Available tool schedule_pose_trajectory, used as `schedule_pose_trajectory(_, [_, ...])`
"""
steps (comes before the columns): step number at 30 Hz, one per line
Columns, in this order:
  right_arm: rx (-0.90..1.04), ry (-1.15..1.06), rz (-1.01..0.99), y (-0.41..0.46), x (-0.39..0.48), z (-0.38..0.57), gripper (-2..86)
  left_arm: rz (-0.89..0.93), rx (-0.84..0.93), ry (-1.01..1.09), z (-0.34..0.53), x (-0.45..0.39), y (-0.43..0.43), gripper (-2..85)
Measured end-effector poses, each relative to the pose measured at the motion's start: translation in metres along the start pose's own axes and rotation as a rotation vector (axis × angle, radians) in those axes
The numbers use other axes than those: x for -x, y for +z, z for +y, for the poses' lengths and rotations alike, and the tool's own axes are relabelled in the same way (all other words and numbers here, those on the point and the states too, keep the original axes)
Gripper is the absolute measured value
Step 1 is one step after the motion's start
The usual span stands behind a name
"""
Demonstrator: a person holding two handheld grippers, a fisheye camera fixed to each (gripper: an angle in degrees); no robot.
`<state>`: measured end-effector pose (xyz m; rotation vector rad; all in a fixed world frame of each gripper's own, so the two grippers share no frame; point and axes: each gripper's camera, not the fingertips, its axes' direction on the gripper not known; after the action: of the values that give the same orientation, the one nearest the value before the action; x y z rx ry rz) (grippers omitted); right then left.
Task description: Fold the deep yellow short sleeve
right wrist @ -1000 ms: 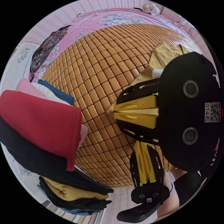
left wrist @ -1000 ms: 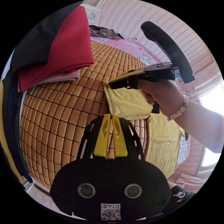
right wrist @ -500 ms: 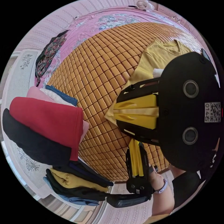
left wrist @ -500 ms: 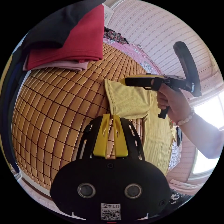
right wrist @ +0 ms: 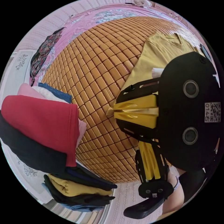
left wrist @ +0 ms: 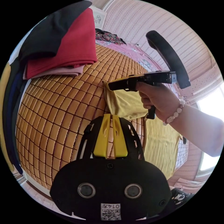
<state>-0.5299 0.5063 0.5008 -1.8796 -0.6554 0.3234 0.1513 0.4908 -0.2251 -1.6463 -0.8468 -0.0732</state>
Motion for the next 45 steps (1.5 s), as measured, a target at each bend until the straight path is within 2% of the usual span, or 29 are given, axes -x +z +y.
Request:
schedule_pose_trajectory(4, [-0.188, 0.098, -0.032, -0.049, -0.029, 0.061, 0.7, 0.046, -0.098, 0.133, -0.016, -0.047, -0.021, -0.9])
schedule_pose_trajectory(7, [-0.351, 0.187, -0.048, -0.111, -0.057, 0.143, 1.0, 0.112, -0.134, 0.26, -0.034, -0.101, -0.038, -0.8])
schedule_pose_trajectory(9, [-0.437, 0.26, 0.015, -0.156, -0.071, 0.224, 1.5, 0.228, -0.158, 0.334, -0.044, -0.147, -0.049, -0.4])
schedule_pose_trajectory(11, [-0.426, 0.337, 0.057, -0.172, -0.08, 0.285, 2.1, 0.354, -0.137, 0.36, -0.047, -0.175, -0.042, 0.3])
schedule_pose_trajectory(13, [-0.364, 0.392, 0.083, -0.168, -0.087, 0.34, 3.5, 0.417, -0.054, 0.381, -0.046, -0.2, -0.02, 2.1])
schedule_pose_trajectory(15, [-0.246, 0.497, 0.113, -0.144, -0.1, 0.405, 8.0, 0.415, 0.056, 0.398, -0.043, -0.228, 0.009, 4.6])
schedule_pose_trajectory(18, [-0.156, 0.603, 0.095, -0.109, -0.114, 0.462, 9.6, 0.368, 0.149, 0.43, -0.046, -0.258, 0.033, 5.2])
schedule_pose_trajectory(25, [-0.218, 0.754, 0.016, -0.068, -0.121, 0.551, 8.5, 0.344, 0.251, 0.505, -0.088, -0.337, 0.066, 5.2])
schedule_pose_trajectory(31, [-0.24, 0.953, 0.023, -0.055, -0.148, 0.662, 7.3, 0.305, 0.363, 0.628, -0.127, -0.449, 0.125, 4.9])
schedule_pose_trajectory(39, [-0.382, 1.237, 0.191, -0.045, -0.207, 0.827, 8.4, 0.352, 0.377, 0.877, -0.182, -0.671, 0.21, 5.0])
schedule_pose_trajectory(45, [-0.444, 1.333, 0.161, -0.017, -0.252, 0.886, 8.0, 0.389, 0.38, 0.991, -0.206, -0.825, 0.277, 6.0])
